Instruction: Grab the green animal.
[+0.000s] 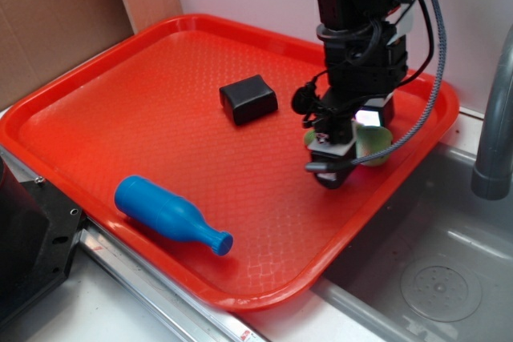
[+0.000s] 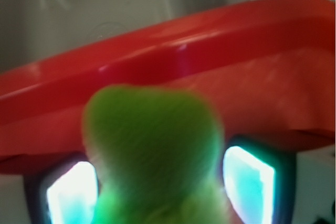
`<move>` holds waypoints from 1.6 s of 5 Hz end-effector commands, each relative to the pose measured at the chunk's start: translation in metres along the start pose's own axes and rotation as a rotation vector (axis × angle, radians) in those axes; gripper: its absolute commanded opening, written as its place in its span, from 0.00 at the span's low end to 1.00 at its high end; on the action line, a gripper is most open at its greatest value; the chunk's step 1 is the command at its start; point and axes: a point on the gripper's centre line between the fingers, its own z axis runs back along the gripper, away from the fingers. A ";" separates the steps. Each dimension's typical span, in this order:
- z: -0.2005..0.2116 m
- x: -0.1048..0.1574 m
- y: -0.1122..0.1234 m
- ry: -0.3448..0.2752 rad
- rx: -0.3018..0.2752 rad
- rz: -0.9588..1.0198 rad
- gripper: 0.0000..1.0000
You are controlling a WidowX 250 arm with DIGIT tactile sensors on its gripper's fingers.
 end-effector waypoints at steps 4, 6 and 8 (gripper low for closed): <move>0.125 -0.048 -0.016 0.061 0.185 0.565 0.00; 0.166 -0.100 -0.050 0.021 0.170 1.069 0.00; 0.165 -0.114 -0.076 0.055 0.218 1.353 0.00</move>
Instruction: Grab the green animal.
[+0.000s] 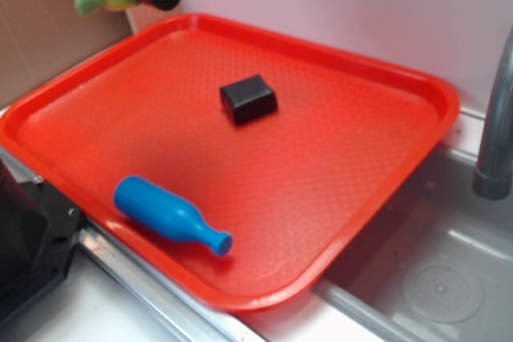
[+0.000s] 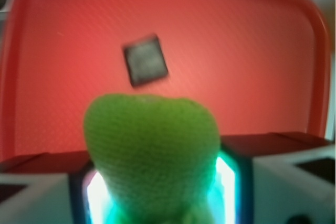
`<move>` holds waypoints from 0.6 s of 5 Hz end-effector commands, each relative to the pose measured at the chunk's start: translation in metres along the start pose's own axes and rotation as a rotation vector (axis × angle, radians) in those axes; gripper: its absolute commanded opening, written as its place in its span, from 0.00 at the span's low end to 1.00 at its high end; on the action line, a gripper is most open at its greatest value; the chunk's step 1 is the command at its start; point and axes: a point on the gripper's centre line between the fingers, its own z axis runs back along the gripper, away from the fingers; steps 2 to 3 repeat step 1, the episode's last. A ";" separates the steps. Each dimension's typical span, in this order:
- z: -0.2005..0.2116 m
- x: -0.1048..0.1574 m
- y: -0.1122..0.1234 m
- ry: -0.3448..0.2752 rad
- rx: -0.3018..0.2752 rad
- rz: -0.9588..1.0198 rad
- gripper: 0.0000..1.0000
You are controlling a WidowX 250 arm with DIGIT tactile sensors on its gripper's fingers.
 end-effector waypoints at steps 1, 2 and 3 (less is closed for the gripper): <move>0.008 -0.010 -0.023 -0.026 0.035 0.067 0.00; 0.008 -0.010 -0.023 -0.026 0.035 0.067 0.00; 0.008 -0.010 -0.023 -0.026 0.035 0.067 0.00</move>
